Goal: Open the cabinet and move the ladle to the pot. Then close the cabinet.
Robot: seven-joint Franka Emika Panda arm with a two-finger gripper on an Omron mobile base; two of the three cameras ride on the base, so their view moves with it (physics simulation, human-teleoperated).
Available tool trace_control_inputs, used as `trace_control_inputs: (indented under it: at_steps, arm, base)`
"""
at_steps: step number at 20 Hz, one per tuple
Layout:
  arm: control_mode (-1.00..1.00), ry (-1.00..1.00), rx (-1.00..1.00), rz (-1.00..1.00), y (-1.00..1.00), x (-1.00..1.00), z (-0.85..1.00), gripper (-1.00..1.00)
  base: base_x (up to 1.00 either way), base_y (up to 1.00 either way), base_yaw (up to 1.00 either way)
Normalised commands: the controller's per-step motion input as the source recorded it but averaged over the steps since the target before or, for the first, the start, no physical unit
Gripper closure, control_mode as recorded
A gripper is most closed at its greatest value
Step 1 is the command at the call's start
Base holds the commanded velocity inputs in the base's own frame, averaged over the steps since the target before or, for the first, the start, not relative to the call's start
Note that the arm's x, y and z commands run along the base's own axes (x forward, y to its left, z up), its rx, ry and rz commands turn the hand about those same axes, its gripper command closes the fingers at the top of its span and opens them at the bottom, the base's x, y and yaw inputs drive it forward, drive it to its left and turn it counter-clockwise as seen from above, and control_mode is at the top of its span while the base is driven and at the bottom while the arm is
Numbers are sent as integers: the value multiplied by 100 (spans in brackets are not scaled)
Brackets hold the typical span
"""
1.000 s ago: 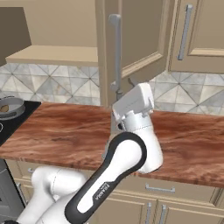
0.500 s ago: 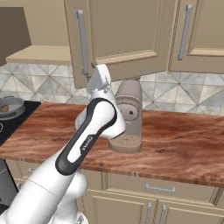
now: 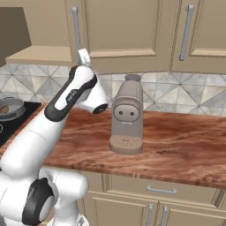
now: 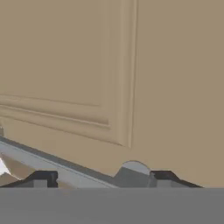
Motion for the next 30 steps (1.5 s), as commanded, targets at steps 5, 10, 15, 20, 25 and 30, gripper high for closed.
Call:
trace_control_inputs:
  at_steps: [5,10,15,20,25,30]
  arm:
    - [-100,35,-16,-35,61,97,1,-100]
    - [-100,27,-8,-21,27,90,0,-100]
    - [-100,15,0,-7,-4,75,0,-100]
    - [-100,11,9,0,-45,3,0,-100]
    - [-100,5,16,-1,-49,-90,20,-100]
    - [-100,18,16,0,-29,-86,63,-100]
  base:
    - [0,0,0]
    - [0,0,0]
    - [0,0,0]
    - [0,0,0]
    - [0,0,0]
    - [0,0,0]
